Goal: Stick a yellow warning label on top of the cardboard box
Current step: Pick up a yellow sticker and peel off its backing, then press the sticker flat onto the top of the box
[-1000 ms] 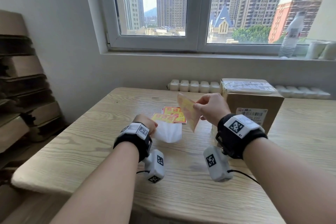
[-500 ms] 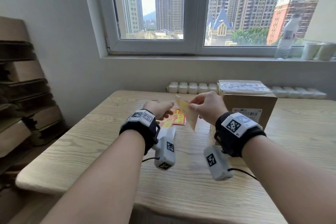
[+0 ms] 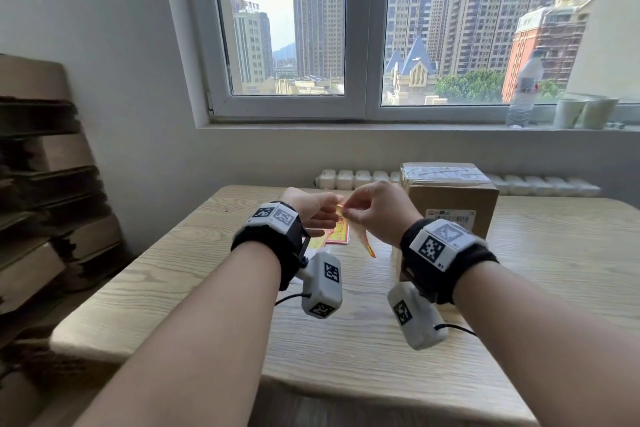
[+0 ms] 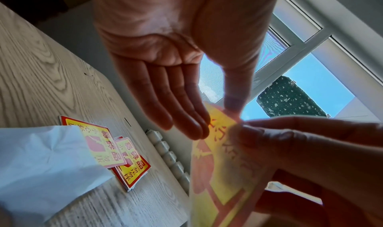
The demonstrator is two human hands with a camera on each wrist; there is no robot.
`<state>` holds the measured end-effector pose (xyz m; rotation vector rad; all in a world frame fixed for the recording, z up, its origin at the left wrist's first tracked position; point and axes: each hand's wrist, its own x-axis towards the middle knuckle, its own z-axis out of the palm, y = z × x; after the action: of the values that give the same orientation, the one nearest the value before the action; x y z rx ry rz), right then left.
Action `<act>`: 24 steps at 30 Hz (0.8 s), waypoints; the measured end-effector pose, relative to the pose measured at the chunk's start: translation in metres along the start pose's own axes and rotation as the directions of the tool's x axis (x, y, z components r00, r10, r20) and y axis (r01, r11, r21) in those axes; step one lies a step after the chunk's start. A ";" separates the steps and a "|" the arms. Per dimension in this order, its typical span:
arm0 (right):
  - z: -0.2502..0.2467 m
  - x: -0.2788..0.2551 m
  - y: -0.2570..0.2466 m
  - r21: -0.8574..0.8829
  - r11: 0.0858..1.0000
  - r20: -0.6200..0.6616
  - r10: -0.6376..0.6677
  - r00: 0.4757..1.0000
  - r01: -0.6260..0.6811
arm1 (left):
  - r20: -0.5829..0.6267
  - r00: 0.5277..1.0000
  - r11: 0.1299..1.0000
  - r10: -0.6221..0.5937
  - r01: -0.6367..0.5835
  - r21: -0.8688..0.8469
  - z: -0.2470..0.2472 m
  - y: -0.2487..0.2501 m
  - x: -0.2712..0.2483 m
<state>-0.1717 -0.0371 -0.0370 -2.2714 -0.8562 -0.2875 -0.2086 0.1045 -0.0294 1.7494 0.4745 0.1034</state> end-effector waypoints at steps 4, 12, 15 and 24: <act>-0.003 -0.003 -0.005 -0.013 1.000 0.002 -0.011 1.000 0.011 | -0.037 0.999 1.000 0.021 -0.020 0.017 -0.003 0.005 -0.007; -0.023 -0.011 0.010 0.094 0.991 -0.114 0.101 0.988 -0.091 | -0.086 0.994 0.997 0.066 -0.070 -0.044 -0.009 0.009 -0.007; -0.038 -0.010 0.017 0.214 0.967 -0.119 0.169 0.978 -0.141 | -0.053 0.994 0.989 0.097 -0.102 -0.110 -0.006 0.018 -0.007; -0.098 -0.002 0.045 0.393 0.898 -0.264 0.315 0.912 -0.197 | -0.026 0.975 0.951 0.221 -0.222 -0.217 0.045 0.061 0.000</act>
<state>-0.1411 -0.1288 0.0115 -1.8955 -0.3883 -0.3366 -0.1784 0.0531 0.0183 1.5793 0.2551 0.3060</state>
